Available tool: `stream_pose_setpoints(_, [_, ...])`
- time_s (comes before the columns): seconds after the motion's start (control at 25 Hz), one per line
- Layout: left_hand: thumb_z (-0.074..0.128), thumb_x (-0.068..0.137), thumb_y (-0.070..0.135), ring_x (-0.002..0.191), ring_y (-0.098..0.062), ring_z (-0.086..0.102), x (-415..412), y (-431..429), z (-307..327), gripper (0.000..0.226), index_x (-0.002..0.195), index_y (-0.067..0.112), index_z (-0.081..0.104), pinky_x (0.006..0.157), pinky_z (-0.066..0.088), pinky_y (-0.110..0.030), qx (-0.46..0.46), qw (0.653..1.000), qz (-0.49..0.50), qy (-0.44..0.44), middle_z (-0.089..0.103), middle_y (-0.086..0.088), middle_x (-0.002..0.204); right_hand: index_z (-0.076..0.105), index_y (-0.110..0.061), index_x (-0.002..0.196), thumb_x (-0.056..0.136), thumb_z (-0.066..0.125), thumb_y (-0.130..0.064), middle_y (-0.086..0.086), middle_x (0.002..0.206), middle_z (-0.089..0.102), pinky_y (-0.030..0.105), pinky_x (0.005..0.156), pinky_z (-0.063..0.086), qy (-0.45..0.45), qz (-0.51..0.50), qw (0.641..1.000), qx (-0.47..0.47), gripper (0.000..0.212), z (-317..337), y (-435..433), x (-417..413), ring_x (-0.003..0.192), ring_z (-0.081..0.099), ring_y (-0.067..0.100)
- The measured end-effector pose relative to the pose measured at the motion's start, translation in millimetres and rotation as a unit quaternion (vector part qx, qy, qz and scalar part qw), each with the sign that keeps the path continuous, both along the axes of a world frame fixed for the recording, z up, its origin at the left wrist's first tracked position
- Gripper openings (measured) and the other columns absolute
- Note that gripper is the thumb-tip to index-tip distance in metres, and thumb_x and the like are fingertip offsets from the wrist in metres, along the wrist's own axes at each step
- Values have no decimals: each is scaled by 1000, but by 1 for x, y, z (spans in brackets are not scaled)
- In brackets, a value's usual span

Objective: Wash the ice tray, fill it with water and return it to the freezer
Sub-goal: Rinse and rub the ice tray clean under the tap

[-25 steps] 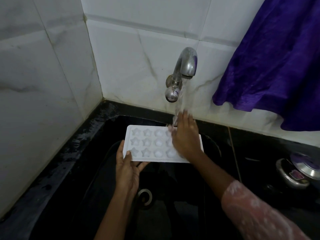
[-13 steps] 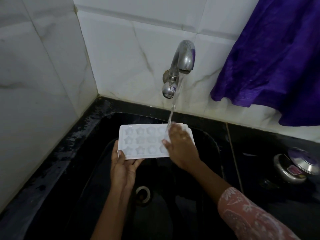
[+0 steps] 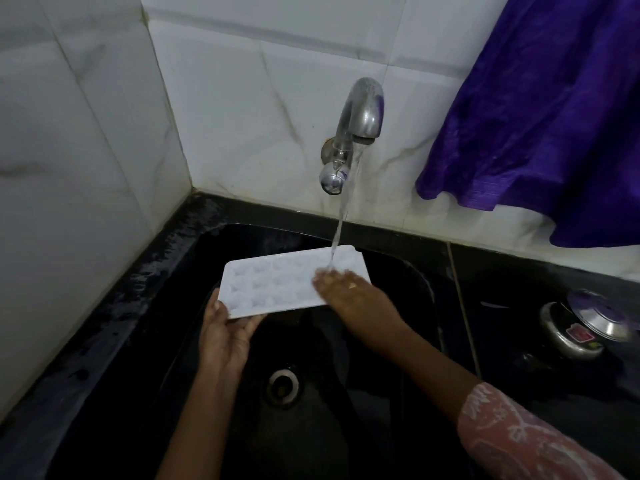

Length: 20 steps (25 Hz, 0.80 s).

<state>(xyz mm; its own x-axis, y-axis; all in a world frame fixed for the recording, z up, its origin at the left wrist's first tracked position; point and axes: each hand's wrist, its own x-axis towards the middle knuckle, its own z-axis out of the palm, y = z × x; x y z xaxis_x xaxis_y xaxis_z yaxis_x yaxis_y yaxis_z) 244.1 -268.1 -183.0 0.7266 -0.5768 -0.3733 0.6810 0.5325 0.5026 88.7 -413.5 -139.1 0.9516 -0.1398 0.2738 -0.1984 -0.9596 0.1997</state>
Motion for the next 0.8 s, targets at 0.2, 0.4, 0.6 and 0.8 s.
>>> stream_pose_setpoints(0.2, [39, 99, 34, 95, -26, 62, 1, 6, 8, 32, 113, 11, 56, 77, 55, -41, 348, 892, -234, -169, 56, -11, 122, 73, -14, 91, 71, 59, -8, 4, 85, 71, 30, 66, 52, -64, -67, 988, 126, 25, 48, -12, -4, 77, 66, 25])
stream_pose_setpoints(0.4, [52, 78, 55, 95, -18, 60, -7, 4, 23, 24, 86, 35, 61, 81, 46, -25, 354, 738, -330, -471, 65, 6, 93, 75, -12, 90, 79, 66, -5, 6, 96, 72, 33, 83, 49, -82, -120, 918, 369, 16, 90, -24, 33, 88, 64, 15])
stream_pose_setpoints(0.6, [46, 97, 22, 77, -22, 61, -17, -9, 30, 22, 83, 21, 63, 73, 49, -30, 372, 785, -286, -405, 64, -4, 78, 43, -7, 137, 98, 34, -35, 15, 148, 34, 19, 113, 12, -124, -175, 940, 264, 49, 64, -2, 60, 140, 26, 28])
stream_pose_setpoints(0.8, [32, 100, 12, 66, -8, 62, -44, -20, 38, 28, 106, 5, 59, 56, 51, -19, 252, 906, -279, -191, 61, -2, 90, 44, -4, 135, 95, 16, -48, 14, 147, 38, 39, 113, 16, 43, -130, 986, 96, 66, 8, 48, 61, 139, 30, 23])
